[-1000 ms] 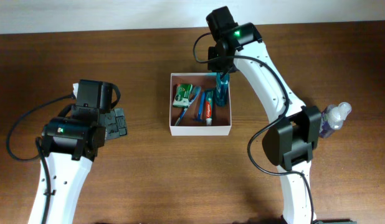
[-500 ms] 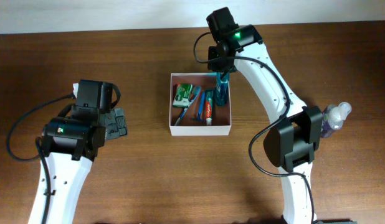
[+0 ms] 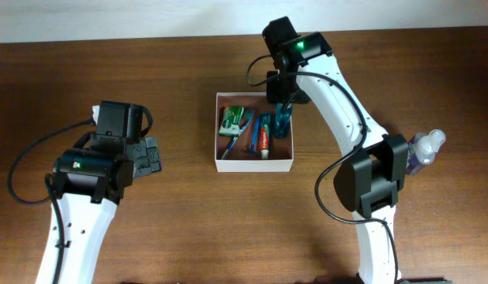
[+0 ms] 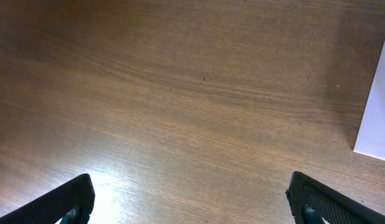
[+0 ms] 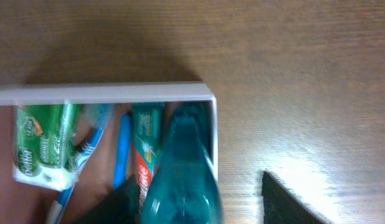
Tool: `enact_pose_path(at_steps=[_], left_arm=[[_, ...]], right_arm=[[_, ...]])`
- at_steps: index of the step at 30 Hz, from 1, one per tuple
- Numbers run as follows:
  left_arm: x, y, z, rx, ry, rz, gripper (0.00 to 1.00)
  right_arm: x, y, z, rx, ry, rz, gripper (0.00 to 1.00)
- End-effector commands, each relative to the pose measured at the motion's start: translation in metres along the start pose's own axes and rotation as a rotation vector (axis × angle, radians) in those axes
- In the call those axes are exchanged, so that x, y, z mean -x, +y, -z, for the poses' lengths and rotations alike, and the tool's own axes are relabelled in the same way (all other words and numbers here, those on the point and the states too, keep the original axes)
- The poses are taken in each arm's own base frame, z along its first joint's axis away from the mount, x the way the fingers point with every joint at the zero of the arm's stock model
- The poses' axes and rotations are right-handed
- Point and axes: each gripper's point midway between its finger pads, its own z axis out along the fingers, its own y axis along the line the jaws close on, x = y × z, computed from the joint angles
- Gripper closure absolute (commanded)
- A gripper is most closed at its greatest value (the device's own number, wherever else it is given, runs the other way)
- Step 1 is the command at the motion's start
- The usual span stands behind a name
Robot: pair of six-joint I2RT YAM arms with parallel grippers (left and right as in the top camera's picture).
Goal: Pack container
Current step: 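Lower the mouthwash bottle into the box and open the right gripper, then move the right gripper right to the purple-capped pump soap bottle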
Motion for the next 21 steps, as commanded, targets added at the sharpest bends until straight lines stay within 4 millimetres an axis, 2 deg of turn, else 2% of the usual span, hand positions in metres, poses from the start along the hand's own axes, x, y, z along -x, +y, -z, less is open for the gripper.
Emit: enact_pose_path(at_steps=[1, 3, 6, 9, 11, 12, 15, 17, 21], left_arm=[[-0.001, 0.003, -0.002, 0.015, 0.004, 0.012, 0.01], [0.0, 0.003, -0.002, 0.015, 0.004, 0.012, 0.01], [-0.001, 0.003, -0.002, 0.015, 0.004, 0.012, 0.01], [-0.001, 0.003, -0.002, 0.015, 0.004, 0.012, 0.01], [-0.001, 0.003, -0.002, 0.015, 0.004, 0.012, 0.01], [-0.001, 0.003, -0.002, 0.015, 0.004, 0.012, 0.01], [-0.001, 0.003, -0.002, 0.015, 0.004, 0.012, 0.01], [-0.001, 0.003, -0.002, 0.015, 0.004, 0.012, 0.01], [0.0, 0.003, -0.002, 0.015, 0.004, 0.012, 0.01]], right_arm=[[0.011, 0.003, 0.016, 0.012, -0.039, 0.009, 0.3], [0.017, 0.005, 0.029, 0.027, -0.063, 0.026, 0.22], [0.027, 0.008, 0.055, 0.056, -0.117, 0.037, 0.16], [0.038, 0.008, 0.088, 0.081, -0.188, 0.054, 0.12], [0.046, 0.001, 0.118, 0.091, -0.254, 0.081, 0.08], [0.051, -0.01, 0.14, 0.089, -0.302, 0.066, 0.05], [0.055, -0.048, 0.178, 0.064, -0.378, 0.001, 0.0], [0.056, -0.079, 0.196, 0.044, -0.413, -0.031, 0.01], [0.059, -0.116, 0.216, 0.113, -0.446, -0.043, 0.01]])
